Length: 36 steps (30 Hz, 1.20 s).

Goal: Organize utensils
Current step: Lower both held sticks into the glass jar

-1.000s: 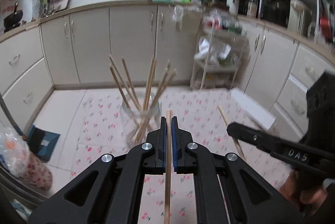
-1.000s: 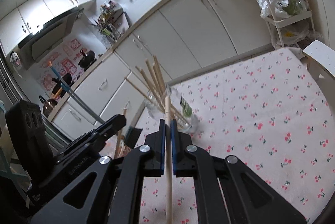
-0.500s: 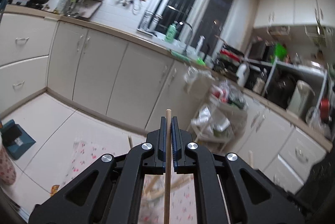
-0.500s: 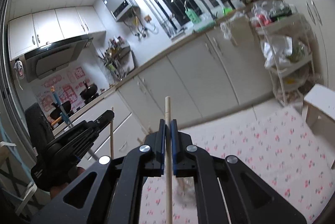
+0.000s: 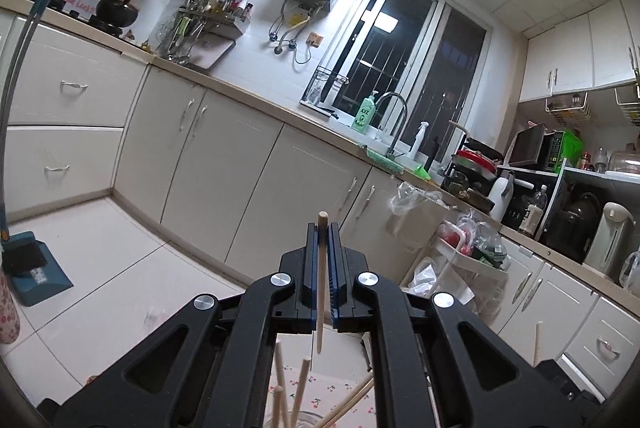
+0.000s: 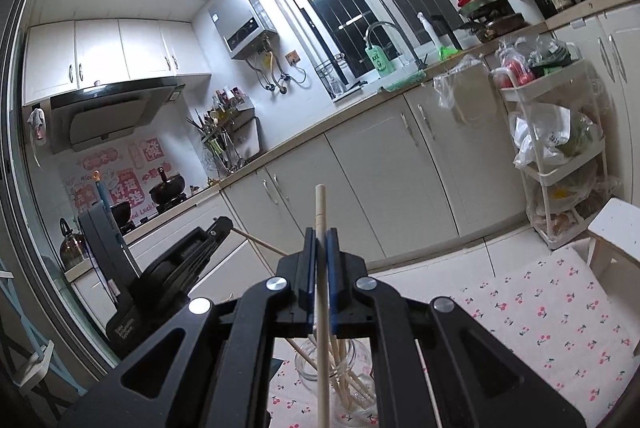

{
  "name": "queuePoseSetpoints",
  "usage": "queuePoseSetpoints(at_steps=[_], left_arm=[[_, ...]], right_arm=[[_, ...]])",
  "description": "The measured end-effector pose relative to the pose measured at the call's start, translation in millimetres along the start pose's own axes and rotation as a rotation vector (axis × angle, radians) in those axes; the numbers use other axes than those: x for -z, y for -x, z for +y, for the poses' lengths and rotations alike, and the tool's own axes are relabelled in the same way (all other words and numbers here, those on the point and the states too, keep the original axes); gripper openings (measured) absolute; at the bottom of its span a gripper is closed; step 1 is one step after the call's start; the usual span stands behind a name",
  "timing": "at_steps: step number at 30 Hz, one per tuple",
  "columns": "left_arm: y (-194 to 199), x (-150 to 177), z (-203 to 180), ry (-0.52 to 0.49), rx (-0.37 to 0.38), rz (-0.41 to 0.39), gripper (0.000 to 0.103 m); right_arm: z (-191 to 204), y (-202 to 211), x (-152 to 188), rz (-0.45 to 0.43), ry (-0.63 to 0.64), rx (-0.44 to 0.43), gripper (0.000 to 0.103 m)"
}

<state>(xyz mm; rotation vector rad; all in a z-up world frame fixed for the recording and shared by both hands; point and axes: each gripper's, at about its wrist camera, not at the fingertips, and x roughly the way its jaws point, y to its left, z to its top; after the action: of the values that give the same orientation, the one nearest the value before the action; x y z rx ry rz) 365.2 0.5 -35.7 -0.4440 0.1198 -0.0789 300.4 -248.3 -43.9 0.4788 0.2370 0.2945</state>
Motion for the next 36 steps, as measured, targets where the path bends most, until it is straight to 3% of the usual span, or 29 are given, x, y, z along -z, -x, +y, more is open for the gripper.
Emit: queuePoseSetpoints(at_steps=[9,21,36], left_arm=[[16.3,4.0,13.6,-0.009,0.011,0.010,0.004],[43.3,-21.5,9.4,-0.019,0.043,-0.028,0.004],[54.9,-11.6,7.3,-0.080,0.050,0.034,0.004]], right_arm=[[-6.2,-3.1,8.4,0.026,-0.025,0.004,0.006],[-4.5,-4.4,8.2,0.038,-0.028,-0.010,0.006],[6.2,-8.7,2.1,0.003,-0.020,-0.025,0.006]])
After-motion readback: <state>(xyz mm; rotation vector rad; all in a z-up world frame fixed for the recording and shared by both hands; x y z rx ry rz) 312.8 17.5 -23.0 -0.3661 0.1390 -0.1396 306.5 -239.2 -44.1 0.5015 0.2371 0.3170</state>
